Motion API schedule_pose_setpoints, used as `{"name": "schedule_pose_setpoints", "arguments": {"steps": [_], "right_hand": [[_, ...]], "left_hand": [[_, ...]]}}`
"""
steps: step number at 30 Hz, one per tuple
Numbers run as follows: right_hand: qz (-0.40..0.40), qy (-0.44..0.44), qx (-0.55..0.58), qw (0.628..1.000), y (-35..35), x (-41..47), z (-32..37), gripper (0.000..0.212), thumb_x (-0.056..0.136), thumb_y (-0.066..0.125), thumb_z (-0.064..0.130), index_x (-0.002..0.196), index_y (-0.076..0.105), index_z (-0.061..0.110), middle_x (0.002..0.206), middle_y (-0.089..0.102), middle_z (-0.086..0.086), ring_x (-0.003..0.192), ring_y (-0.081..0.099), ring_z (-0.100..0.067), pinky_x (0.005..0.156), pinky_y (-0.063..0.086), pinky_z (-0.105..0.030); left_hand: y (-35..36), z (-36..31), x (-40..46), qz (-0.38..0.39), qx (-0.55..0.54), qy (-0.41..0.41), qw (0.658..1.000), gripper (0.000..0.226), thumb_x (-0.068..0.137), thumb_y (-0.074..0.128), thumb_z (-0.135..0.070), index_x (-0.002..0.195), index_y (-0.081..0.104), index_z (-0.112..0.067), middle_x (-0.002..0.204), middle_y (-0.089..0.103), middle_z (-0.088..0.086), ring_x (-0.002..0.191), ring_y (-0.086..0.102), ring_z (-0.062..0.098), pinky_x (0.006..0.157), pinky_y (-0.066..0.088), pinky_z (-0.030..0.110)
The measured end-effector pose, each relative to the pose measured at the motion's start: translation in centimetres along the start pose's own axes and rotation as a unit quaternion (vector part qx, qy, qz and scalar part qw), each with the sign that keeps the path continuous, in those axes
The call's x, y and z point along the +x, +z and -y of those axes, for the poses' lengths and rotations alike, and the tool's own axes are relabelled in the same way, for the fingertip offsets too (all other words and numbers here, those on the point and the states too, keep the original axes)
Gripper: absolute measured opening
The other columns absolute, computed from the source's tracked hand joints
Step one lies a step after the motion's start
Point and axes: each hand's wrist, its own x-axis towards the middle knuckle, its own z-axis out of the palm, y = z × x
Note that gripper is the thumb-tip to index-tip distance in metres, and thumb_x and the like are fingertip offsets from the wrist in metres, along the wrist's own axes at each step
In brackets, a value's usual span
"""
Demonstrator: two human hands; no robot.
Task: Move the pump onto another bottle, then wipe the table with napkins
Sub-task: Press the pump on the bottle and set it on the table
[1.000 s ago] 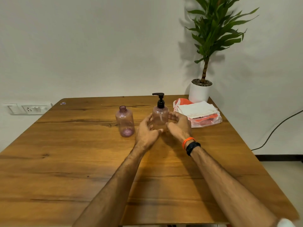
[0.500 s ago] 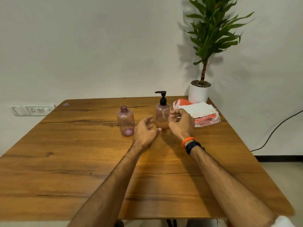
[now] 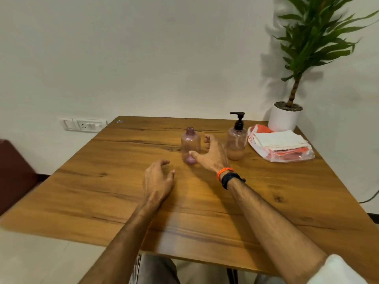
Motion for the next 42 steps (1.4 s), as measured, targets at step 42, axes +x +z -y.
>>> {"name": "schedule_pose_setpoints", "arguments": {"steps": [42], "right_hand": [[-0.238,0.129,-0.023,0.962,-22.2,-4.6,-16.8,0.077,0.06,0.085,0.045,0.124,0.049,0.021,0.121,0.063,-0.002,0.109,0.06,-0.021,0.095,0.051,-0.036]], "left_hand": [[18.6,-14.3,-3.3,0.156,0.018,0.202,0.967,0.04,0.082,0.069,-0.035,0.114,0.065,-0.011,0.114,0.067,0.008,0.108,0.06,0.026,0.097,0.047,0.039]]}}
